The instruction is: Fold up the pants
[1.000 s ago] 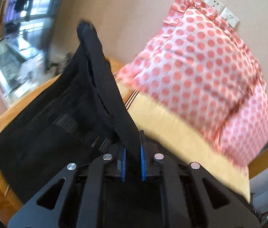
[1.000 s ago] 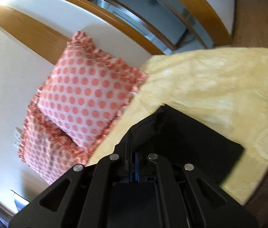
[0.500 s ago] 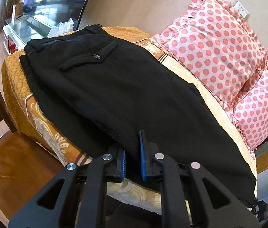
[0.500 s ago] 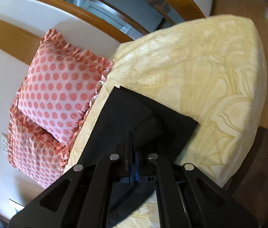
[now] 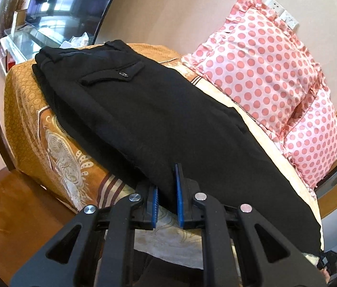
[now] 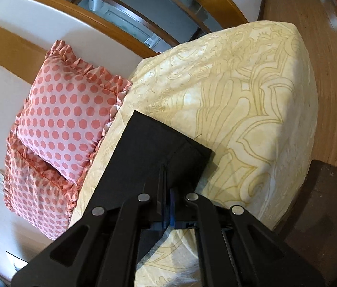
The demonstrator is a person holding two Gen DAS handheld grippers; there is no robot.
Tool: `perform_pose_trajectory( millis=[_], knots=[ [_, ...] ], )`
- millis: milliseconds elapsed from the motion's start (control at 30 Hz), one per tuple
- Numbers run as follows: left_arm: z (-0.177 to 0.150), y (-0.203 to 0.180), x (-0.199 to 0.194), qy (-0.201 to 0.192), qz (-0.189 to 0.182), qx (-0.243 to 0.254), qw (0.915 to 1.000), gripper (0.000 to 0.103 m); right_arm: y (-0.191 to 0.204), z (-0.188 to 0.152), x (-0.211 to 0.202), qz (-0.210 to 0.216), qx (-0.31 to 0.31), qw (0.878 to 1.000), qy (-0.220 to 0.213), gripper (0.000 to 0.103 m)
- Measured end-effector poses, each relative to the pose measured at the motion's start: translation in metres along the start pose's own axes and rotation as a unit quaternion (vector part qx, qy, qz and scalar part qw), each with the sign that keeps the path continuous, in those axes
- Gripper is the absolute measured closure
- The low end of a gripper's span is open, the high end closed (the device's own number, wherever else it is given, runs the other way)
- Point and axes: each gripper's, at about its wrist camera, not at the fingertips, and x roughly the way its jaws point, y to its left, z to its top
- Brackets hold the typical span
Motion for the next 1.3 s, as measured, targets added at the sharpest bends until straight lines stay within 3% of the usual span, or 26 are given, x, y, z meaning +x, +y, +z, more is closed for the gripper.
perform_pose_trajectory(
  millis=[133,200,233,267,333,400,433,500,567,600,633,700,833,900,933,1000,1067,1167,1300],
  knots=[
    [0.000,0.009,-0.010,0.003,-0.023,-0.012,0.9997,0.087,0.005,-0.002,-0.012,-0.027,-0.031,0.999,-0.014,0.095],
    [-0.004,0.008,-0.019,0.000,-0.023,0.004,0.9997,0.087,0.004,-0.003,-0.022,-0.042,-0.035,0.998,-0.028,0.082],
    [-0.006,0.007,-0.023,-0.003,-0.020,0.014,0.9997,0.087,0.003,-0.002,-0.029,-0.034,-0.027,0.998,-0.036,0.069],
    [-0.009,0.006,-0.030,-0.009,-0.016,0.026,0.9995,0.087,0.001,-0.002,-0.036,-0.044,-0.020,0.998,-0.049,0.041],
    [-0.009,0.006,-0.042,-0.033,0.001,0.036,0.9988,0.087,0.000,-0.001,-0.044,-0.051,-0.017,0.996,-0.068,0.034],
    [-0.005,0.006,-0.054,-0.068,0.021,0.039,0.9967,0.087,-0.003,0.002,-0.043,-0.053,-0.009,0.997,-0.062,0.035],
    [-0.002,0.006,-0.059,-0.085,0.027,0.041,0.9952,0.087,-0.005,0.002,-0.039,-0.046,-0.003,0.997,-0.054,0.041],
    [0.008,0.000,-0.061,-0.101,0.030,0.059,0.9927,0.079,-0.007,0.001,-0.034,-0.039,0.004,0.998,-0.047,0.048],
    [0.015,-0.009,-0.054,-0.103,0.036,0.079,0.9909,0.057,-0.005,0.001,-0.030,-0.053,-0.004,0.997,-0.049,0.049],
    [0.019,-0.014,-0.050,-0.109,0.038,0.086,0.9896,0.031,-0.004,0.000,-0.028,-0.052,-0.004,0.997,-0.048,0.049],
    [0.020,-0.015,-0.048,-0.114,0.040,0.088,0.9888,0.023,-0.005,-0.002,-0.025,-0.043,-0.002,0.998,-0.039,0.052],
    [0.024,-0.020,-0.042,-0.122,0.040,0.098,0.9869,0.023,-0.002,-0.005,-0.020,-0.041,-0.010,0.999,-0.030,0.056],
    [0.029,-0.020,-0.022,-0.099,0.041,0.107,0.9884,0.020,0.009,-0.008,-0.002,-0.059,-0.054,0.996,-0.034,0.056],
    [0.028,-0.015,-0.009,-0.077,0.044,0.102,0.9908,0.019,0.012,-0.008,0.012,-0.060,-0.065,0.996,-0.027,0.075],
    [0.027,-0.011,-0.002,-0.065,0.040,0.093,0.9927,0.016,0.013,-0.008,0.023,-0.056,-0.067,0.996,-0.014,0.098],
    [0.023,-0.003,0.005,-0.052,0.035,0.081,0.9947,0.015,0.022,-0.010,0.027,-0.048,-0.073,0.996,-0.027,0.097],
    [0.018,0.001,0.008,-0.054,0.031,0.083,0.9946,0.014,0.053,-0.017,0.023,-0.008,-0.102,0.994,-0.043,0.098],
    [0.015,-0.001,0.009,-0.055,0.033,0.092,0.9937,0.011,0.115,-0.037,0.018,0.071,-0.153,0.985,-0.032,0.098],
    [0.014,-0.004,0.010,-0.058,0.036,0.098,0.9929,0.008,0.217,-0.099,0.019,0.221,-0.231,0.947,0.025,0.098]
  ],
)
